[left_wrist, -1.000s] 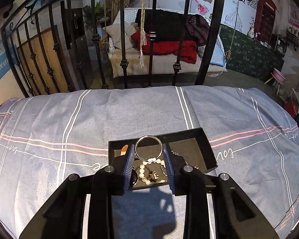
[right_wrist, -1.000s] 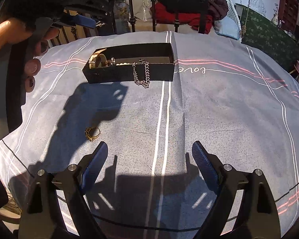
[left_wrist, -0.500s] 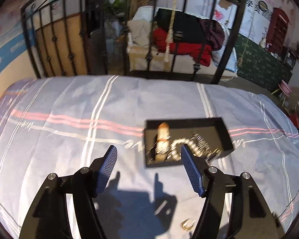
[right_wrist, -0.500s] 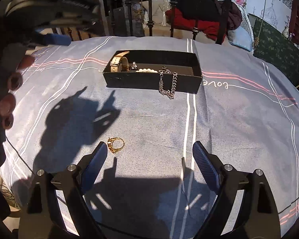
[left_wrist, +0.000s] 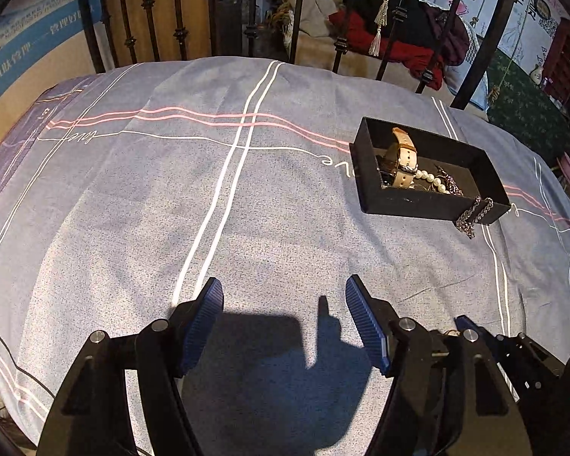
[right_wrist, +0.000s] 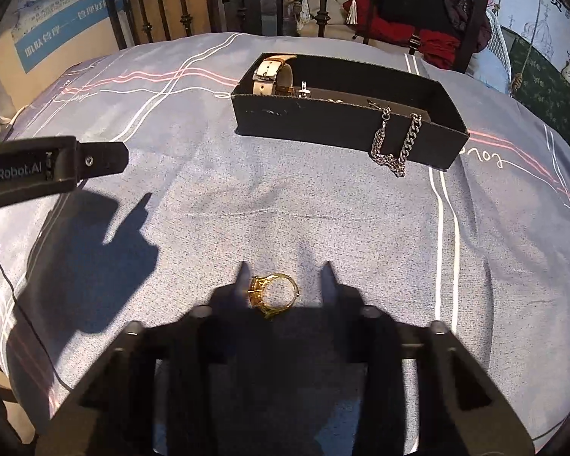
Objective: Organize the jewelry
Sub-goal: 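Grasp the gold ring with orange stones with the right tool, then place the gold ring into the box and open the right tool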
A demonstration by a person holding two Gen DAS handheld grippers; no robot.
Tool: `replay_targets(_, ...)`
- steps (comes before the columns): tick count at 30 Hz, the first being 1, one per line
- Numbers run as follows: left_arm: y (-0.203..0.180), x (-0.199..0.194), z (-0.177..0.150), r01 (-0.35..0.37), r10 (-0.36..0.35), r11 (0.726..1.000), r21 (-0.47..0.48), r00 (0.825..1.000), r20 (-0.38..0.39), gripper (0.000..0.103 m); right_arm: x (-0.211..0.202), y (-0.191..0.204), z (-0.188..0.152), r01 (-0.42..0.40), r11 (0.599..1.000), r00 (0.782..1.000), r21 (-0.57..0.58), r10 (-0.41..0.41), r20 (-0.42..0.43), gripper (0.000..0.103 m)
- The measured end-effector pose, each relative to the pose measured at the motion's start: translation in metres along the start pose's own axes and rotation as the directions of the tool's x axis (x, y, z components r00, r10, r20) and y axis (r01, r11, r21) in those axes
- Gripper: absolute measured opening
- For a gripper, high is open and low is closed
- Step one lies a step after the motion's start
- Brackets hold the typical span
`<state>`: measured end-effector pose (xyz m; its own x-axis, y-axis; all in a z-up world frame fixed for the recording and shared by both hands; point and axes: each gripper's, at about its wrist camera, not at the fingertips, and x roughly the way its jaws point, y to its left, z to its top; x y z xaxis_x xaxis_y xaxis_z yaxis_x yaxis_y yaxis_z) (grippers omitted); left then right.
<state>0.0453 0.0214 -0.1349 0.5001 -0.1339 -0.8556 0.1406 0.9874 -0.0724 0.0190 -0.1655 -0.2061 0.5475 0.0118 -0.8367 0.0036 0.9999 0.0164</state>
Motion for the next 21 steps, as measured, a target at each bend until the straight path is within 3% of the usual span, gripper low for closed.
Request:
replay_targets(6, -0.013, -0.007, 0.003, 0.01, -0.011, 1.0, 0.025, 1.0, 0.02, 0.066, -0.012, -0.019, -0.001, -0.033, 0.997, 0.999, 0.073, 0.032, 0.012, 0.025)
replay_targets(14, -0.025, -0.019, 0.007, 0.023, -0.025, 0.999, 0.042, 0.999, 0.044, 0.066, -0.057, -0.05, 0.007, -0.044, 0.991, 0.994, 0.126, 0.031, 0.105, 0.025)
replay_targets(19, -0.043, -0.026, 0.034, 0.067, -0.07, 0.997, 0.037, 0.995, 0.069, 0.066, -0.066, -0.062, 0.055, -0.006, 0.995, 0.987, 0.098, -0.01, 0.159, 0.025)
replay_targets(21, -0.058, -0.031, 0.05, 0.05, -0.057, 0.997, 0.066, 0.994, 0.098, 0.066, -0.063, -0.068, 0.081, 0.008, 0.994, 0.985, 0.108, -0.026, 0.17, 0.025)
